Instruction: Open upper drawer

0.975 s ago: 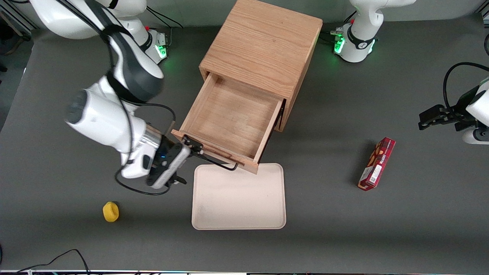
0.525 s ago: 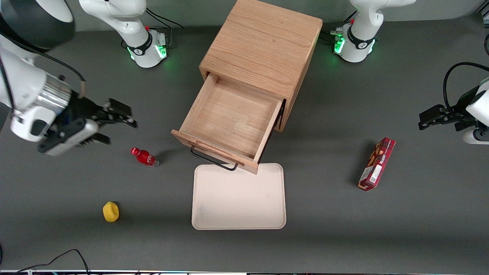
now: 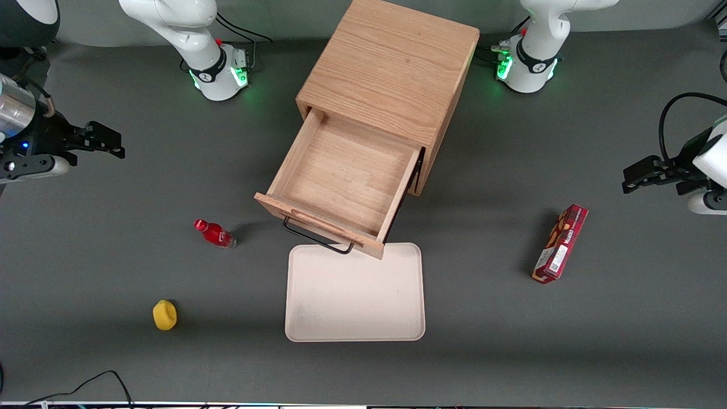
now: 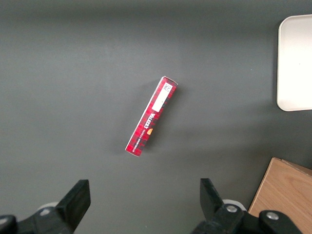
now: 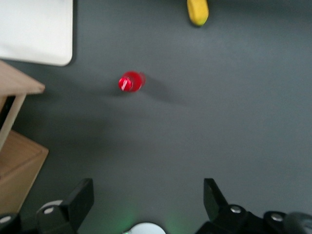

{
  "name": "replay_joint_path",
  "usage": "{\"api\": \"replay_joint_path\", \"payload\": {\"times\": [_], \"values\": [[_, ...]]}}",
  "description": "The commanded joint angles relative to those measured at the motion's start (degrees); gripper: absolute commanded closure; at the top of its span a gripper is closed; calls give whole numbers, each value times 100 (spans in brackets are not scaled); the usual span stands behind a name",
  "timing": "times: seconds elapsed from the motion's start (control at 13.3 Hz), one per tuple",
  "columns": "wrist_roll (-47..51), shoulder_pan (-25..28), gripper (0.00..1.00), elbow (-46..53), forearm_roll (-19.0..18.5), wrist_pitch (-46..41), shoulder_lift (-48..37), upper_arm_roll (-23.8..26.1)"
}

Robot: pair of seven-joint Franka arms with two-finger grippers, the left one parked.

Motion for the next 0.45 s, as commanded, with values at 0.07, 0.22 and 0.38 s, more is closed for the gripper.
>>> {"api": "replay_joint_path", "payload": {"times": [0.07, 0.22, 0.38], "values": [[1099, 47, 0, -191, -62, 547, -135, -16], [1209, 91, 0, -191, 17, 556, -135, -16], [1174, 91, 0, -191, 26, 538, -135, -7]]}}
